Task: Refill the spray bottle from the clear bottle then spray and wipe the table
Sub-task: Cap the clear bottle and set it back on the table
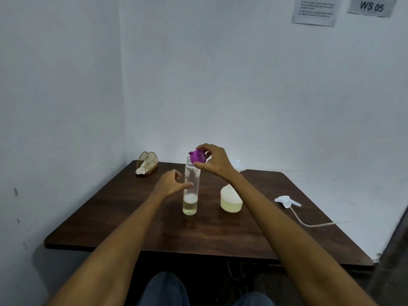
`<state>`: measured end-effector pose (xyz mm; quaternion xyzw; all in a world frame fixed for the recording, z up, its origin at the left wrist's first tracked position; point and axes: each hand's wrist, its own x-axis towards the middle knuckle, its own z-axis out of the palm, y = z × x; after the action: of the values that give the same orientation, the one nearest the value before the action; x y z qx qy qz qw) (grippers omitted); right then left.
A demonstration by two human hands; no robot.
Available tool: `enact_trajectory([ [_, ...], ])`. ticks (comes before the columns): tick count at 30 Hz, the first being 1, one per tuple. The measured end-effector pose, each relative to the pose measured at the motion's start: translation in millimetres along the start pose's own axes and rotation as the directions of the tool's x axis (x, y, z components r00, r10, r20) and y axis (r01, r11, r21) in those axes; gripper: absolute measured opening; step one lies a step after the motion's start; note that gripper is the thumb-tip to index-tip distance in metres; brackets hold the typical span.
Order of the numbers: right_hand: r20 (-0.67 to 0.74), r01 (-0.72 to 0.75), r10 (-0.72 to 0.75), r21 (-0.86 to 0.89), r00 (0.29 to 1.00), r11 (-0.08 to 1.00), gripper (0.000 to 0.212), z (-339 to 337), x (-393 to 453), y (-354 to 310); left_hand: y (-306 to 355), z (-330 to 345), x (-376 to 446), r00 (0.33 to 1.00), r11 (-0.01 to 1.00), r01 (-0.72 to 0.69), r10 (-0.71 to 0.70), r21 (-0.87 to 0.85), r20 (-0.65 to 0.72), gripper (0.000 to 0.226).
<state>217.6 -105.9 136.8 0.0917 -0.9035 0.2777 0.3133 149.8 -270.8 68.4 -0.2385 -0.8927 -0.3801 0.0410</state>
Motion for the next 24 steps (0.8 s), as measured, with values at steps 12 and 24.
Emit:
enact_trajectory([
  [12, 0.496, -0.031, 0.161, -0.26, 0.854, 0.965, 0.051, -6, 64, -9, 24, 18, 41, 0.994, 0.959, 0.064, -0.037, -0.277, 0.101, 0.068],
  [24, 0.586, 0.084, 0.209, -0.433, 0.783, 0.898, 0.042, 1, 87, -24, 19, 27, 49, 0.999, 0.982, 0.041, -0.034, -0.185, 0.039, 0.045],
])
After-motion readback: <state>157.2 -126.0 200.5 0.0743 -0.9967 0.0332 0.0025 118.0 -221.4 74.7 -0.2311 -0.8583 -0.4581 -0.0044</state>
